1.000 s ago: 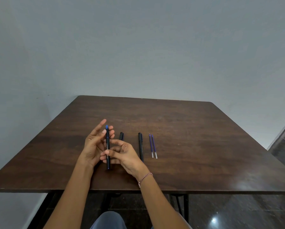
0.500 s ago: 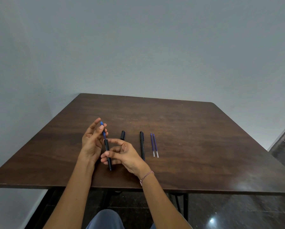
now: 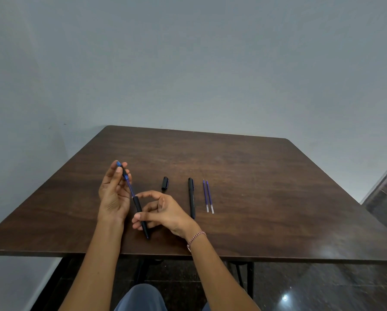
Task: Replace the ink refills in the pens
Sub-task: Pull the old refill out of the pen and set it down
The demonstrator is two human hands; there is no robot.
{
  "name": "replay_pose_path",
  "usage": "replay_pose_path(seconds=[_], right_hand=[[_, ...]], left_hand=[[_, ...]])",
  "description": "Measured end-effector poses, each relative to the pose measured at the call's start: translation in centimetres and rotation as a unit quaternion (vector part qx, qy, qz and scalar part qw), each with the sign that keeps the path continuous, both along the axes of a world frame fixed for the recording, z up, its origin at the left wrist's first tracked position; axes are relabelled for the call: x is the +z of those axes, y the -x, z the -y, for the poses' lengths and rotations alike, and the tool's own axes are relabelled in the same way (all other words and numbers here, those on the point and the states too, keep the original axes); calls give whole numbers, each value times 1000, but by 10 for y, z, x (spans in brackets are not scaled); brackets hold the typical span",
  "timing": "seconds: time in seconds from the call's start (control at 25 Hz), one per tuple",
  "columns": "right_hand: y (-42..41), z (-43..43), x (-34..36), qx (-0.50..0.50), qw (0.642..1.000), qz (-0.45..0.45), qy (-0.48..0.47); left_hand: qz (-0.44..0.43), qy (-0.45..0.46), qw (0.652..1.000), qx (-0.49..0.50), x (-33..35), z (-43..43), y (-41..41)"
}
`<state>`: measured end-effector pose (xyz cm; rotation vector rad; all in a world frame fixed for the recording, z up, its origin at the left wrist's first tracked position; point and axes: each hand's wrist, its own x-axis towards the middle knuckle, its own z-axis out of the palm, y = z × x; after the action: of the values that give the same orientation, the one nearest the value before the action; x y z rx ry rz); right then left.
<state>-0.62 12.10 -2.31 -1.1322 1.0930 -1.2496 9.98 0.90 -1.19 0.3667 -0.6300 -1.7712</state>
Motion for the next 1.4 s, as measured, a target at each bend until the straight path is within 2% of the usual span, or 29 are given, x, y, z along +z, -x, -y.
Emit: replay_pose_path(seconds=[0.44,0.52,0.6,0.64,0.68,0.76,0.8,1.0,1.04,1.12,1.2,1.32,1.36,1.4], right_hand=[[-2,-2,0,-10,1000,-3,15],[-2,-3,0,-15,1000,1,22],[-1,-3,-1,-24,999,15,30],[-1,-3,-1,-27,999,24,36],[-1,-3,-1,-30,998,32,41],[-1,-3,-1,-38,997,42,51],[-1,-3,-1,-43,996,47,55],[-1,-2,-1,-66,993,58,84],[-1,-2,-1,-70,992,60,88],[0,-1,-2,-83,990,65,94],[0,1,-4,-98,988,72,94],[1,3,-5,-114,986,85,88],[2,3,-5,-118,985,90,87],[2,3,-5,-121,984,95,86]], left_hand=[[-86,-68,993,41,-4,7,-2],[-28,-72,995,66,-4,9,1],[137,-33,985,95,-5,10,9],[244,7,965,97,-6,10,13],[355,55,928,97,-8,10,16],[536,144,824,113,-10,12,20],[583,176,783,125,-9,15,20],[719,265,637,80,6,32,29],[736,275,614,75,9,33,31],[751,290,588,72,12,34,32],[744,294,594,81,13,31,32],[713,268,634,134,13,27,29],[686,258,664,146,13,26,28],[639,232,721,138,14,27,26]])
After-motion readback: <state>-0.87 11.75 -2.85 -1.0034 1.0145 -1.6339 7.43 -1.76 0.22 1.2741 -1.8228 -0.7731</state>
